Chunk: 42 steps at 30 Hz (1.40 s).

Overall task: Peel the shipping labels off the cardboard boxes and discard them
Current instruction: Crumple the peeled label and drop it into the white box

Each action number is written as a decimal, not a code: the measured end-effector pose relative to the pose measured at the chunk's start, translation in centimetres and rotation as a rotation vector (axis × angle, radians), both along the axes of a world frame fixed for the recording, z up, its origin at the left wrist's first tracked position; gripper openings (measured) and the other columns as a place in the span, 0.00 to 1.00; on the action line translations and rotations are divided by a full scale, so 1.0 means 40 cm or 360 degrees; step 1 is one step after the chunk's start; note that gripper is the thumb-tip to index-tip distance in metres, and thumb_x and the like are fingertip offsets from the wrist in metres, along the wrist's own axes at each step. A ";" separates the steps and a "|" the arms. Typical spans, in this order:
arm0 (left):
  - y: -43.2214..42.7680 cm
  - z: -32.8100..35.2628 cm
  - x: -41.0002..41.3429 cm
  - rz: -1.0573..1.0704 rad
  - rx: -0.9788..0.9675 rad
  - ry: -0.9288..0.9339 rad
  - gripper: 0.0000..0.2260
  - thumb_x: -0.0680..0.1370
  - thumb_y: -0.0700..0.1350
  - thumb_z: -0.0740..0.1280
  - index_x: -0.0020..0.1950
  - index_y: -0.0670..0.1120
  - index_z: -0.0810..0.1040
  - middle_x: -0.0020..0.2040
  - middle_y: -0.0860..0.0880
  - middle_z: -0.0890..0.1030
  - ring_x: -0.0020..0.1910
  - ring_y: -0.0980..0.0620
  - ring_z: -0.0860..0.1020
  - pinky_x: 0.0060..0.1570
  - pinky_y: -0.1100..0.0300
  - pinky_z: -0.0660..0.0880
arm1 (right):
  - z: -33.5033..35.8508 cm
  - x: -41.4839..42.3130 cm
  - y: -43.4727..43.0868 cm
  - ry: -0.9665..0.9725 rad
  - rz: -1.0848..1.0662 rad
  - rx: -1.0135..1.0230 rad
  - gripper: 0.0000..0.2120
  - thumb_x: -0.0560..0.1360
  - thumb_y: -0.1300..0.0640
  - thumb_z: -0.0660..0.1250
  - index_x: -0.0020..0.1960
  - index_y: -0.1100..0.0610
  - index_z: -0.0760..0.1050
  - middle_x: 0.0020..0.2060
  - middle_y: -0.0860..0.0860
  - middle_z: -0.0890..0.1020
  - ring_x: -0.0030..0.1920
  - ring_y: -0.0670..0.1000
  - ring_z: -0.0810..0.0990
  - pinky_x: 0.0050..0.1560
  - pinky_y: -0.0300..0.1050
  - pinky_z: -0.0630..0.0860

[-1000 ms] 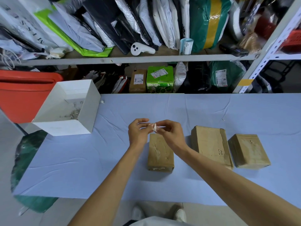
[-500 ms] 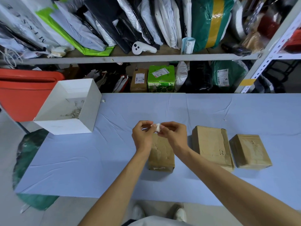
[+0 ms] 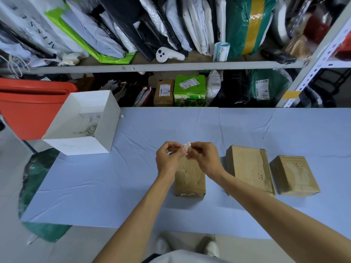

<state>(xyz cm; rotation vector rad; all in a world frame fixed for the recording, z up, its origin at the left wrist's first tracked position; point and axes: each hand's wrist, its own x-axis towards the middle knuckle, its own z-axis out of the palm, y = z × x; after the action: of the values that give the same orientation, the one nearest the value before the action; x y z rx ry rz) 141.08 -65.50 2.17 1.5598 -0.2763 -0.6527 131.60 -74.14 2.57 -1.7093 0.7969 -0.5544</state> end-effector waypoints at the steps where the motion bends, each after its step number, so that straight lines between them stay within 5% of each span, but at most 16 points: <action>1: 0.004 0.000 0.002 -0.0074 -0.0058 0.0044 0.08 0.68 0.45 0.77 0.41 0.46 0.81 0.41 0.46 0.83 0.45 0.45 0.83 0.52 0.51 0.80 | 0.000 -0.001 -0.007 0.0007 -0.0018 0.0001 0.07 0.77 0.66 0.64 0.47 0.63 0.82 0.37 0.55 0.85 0.37 0.51 0.84 0.44 0.50 0.83; 5: 0.019 -0.004 0.003 -0.0206 -0.0150 0.0100 0.06 0.74 0.41 0.72 0.50 0.43 0.82 0.50 0.44 0.84 0.51 0.47 0.83 0.53 0.56 0.79 | 0.011 0.004 -0.010 -0.0005 0.0023 0.0035 0.06 0.76 0.66 0.66 0.45 0.64 0.82 0.35 0.55 0.85 0.37 0.52 0.85 0.44 0.49 0.83; 14: 0.019 0.004 -0.013 -0.0269 0.0130 -0.0544 0.04 0.74 0.44 0.73 0.45 0.44 0.84 0.39 0.53 0.85 0.39 0.59 0.83 0.42 0.70 0.77 | 0.006 -0.006 0.026 -0.0133 -0.0255 0.0191 0.02 0.73 0.67 0.70 0.45 0.65 0.81 0.33 0.59 0.84 0.33 0.54 0.85 0.37 0.46 0.83; 22: 0.011 -0.009 0.001 -0.0205 0.0050 -0.0281 0.06 0.77 0.43 0.69 0.45 0.41 0.82 0.39 0.46 0.84 0.39 0.50 0.84 0.39 0.59 0.81 | 0.028 -0.024 0.036 -0.0353 -0.0005 0.0494 0.06 0.75 0.67 0.67 0.50 0.63 0.82 0.41 0.58 0.86 0.43 0.55 0.86 0.47 0.43 0.82; 27: 0.023 -0.005 -0.004 -0.0285 0.0010 -0.0117 0.06 0.78 0.40 0.68 0.46 0.39 0.82 0.35 0.46 0.83 0.33 0.53 0.82 0.35 0.62 0.79 | 0.019 -0.024 0.015 -0.0061 0.0057 -0.0090 0.07 0.70 0.65 0.73 0.47 0.58 0.82 0.37 0.51 0.84 0.38 0.49 0.83 0.45 0.46 0.81; 30: 0.026 -0.003 0.000 -0.0279 -0.0023 0.0006 0.02 0.76 0.39 0.70 0.45 0.40 0.81 0.33 0.47 0.84 0.31 0.52 0.82 0.34 0.62 0.80 | 0.016 -0.023 0.014 0.0048 0.0087 -0.0180 0.12 0.73 0.61 0.72 0.55 0.58 0.79 0.38 0.53 0.84 0.38 0.49 0.83 0.45 0.41 0.81; 36: 0.042 0.005 0.006 -0.0329 -0.0140 0.0190 0.04 0.74 0.33 0.69 0.48 0.37 0.82 0.38 0.47 0.85 0.39 0.51 0.84 0.40 0.64 0.80 | 0.014 -0.033 0.007 0.0056 0.0110 -0.0093 0.05 0.75 0.62 0.70 0.45 0.64 0.81 0.34 0.55 0.84 0.33 0.50 0.84 0.41 0.44 0.82; 42: 0.046 -0.002 -0.001 -0.0442 0.0059 -0.0226 0.09 0.68 0.40 0.77 0.47 0.46 0.85 0.44 0.48 0.86 0.46 0.51 0.84 0.52 0.55 0.80 | 0.022 -0.030 0.009 -0.0009 -0.0052 0.0077 0.04 0.71 0.67 0.69 0.39 0.66 0.81 0.30 0.59 0.83 0.30 0.56 0.83 0.34 0.48 0.82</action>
<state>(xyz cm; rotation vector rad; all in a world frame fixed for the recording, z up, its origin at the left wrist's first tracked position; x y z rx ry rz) 141.05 -63.65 2.08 1.6209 -0.5979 -0.7661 130.38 -73.76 3.44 -1.6522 0.8293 -0.5575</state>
